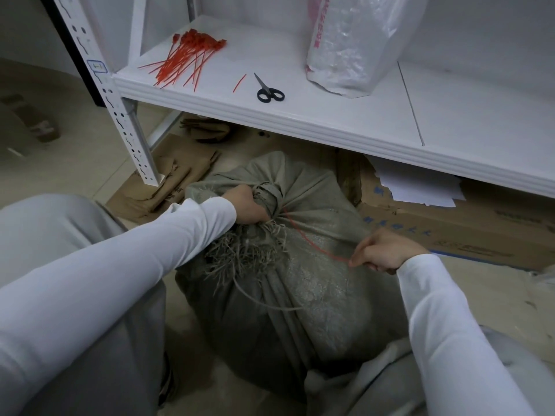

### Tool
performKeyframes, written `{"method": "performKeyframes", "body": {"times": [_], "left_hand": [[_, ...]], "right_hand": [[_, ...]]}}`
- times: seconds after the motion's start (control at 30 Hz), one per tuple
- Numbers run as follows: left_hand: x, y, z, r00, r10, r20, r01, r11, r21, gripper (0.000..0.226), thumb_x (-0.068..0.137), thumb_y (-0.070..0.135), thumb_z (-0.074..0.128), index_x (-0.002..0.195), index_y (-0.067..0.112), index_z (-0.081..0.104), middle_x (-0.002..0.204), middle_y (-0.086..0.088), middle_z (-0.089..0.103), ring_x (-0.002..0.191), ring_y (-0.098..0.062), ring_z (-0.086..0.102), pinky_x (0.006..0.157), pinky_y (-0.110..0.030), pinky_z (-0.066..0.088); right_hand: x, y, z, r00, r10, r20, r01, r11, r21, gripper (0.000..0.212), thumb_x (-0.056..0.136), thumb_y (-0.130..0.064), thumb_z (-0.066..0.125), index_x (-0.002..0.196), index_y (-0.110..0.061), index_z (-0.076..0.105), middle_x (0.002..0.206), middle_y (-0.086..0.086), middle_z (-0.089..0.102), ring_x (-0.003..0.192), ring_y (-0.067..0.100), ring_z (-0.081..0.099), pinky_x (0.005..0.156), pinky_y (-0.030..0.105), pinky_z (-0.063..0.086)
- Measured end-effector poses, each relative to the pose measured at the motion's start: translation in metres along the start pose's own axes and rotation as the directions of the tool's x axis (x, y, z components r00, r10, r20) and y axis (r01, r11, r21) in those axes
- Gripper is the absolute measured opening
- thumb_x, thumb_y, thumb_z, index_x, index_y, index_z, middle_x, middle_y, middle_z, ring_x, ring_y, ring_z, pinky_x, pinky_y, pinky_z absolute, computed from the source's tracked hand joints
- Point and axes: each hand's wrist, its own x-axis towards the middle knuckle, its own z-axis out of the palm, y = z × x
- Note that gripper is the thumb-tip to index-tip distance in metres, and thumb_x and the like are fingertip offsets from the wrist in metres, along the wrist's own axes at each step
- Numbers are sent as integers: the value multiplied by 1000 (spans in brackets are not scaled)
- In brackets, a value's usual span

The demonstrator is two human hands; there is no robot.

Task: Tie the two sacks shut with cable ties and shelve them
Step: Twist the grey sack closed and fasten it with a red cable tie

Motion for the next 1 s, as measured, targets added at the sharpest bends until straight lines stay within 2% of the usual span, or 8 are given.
{"method": "performKeyframes", "body": {"times": [0.17, 0.4, 0.5, 0.63, 0.7, 0.8, 0.9, 1.0], "left_hand": [[-2, -1, 3, 1000, 18, 6, -18, 1000, -10, 67, 69, 33, 78, 126, 8, 53, 120, -11, 59, 105, -30, 57, 94, -41, 50], [-3, 2, 4, 999, 16, 29, -14, 998, -61, 55, 75, 31, 73, 121, 6, 55, 116, -12, 58, 96, -27, 55, 88, -36, 49], [-4, 6, 2, 999, 25, 42, -21, 995, -95, 46, 80, 28, 71, 117, 5, 56, 113, -11, 58, 92, -25, 52, 81, -32, 43], [-5, 6, -5, 999, -12, 48, 16, 995, -99, 61, 82, 31, 69, 132, 4, 47, 131, -13, 51, 116, -32, 51, 88, -32, 39], [-4, 4, -7, 998, -26, 49, 30, 997, -67, 67, 80, 34, 70, 134, 4, 44, 135, -14, 49, 120, -34, 49, 93, -34, 40], [-7, 4, -1, 1000, -1, 27, 3, 999, -38, 60, 75, 30, 74, 125, 5, 51, 123, -13, 56, 105, -30, 54, 86, -33, 44], [-10, 6, 5, 999, 46, -20, -46, 999, 23, 45, 72, 28, 75, 108, 9, 57, 107, -11, 60, 92, -28, 56, 79, -33, 49], [-14, 7, 7, 994, 95, -60, -89, 991, 104, 31, 72, 28, 72, 92, 14, 53, 96, -9, 59, 84, -27, 56, 76, -34, 51]], "right_hand": [[2, 10, -11, 998, 69, -5, -70, 995, -65, 18, 82, -25, 72, 86, -7, 75, 50, -4, 51, 49, 13, 43, 53, 23, 36], [8, 1, -2, 996, -46, -71, 48, 998, 26, 10, 85, -20, 71, 81, -13, 76, 50, -4, 51, 44, 10, 40, 43, 18, 31], [3, 8, -16, 994, -45, -101, 61, 985, 163, 9, 83, -22, 73, 80, -15, 77, 45, -6, 48, 36, 8, 34, 38, 18, 28], [-3, 11, -30, 994, -63, -88, 82, 970, 231, 10, 81, -22, 75, 77, -14, 76, 47, -3, 45, 35, 7, 31, 36, 17, 25], [-2, 7, -24, 995, -73, -70, 86, 973, 214, 8, 82, -22, 75, 77, -16, 77, 47, -4, 46, 37, 8, 32, 40, 19, 25], [3, -3, -8, 995, -87, -41, 94, 977, 190, 7, 84, -22, 73, 80, -18, 77, 47, -6, 49, 36, 7, 34, 40, 20, 28], [10, -19, 11, 990, -117, -83, 135, 955, 265, 9, 86, -21, 71, 80, -17, 76, 53, -4, 51, 36, 3, 37, 38, 15, 29], [20, -38, 38, 979, -104, -176, 163, 915, 369, 7, 87, -18, 71, 82, -14, 74, 58, -5, 56, 52, 5, 46, 48, 16, 34]]}}
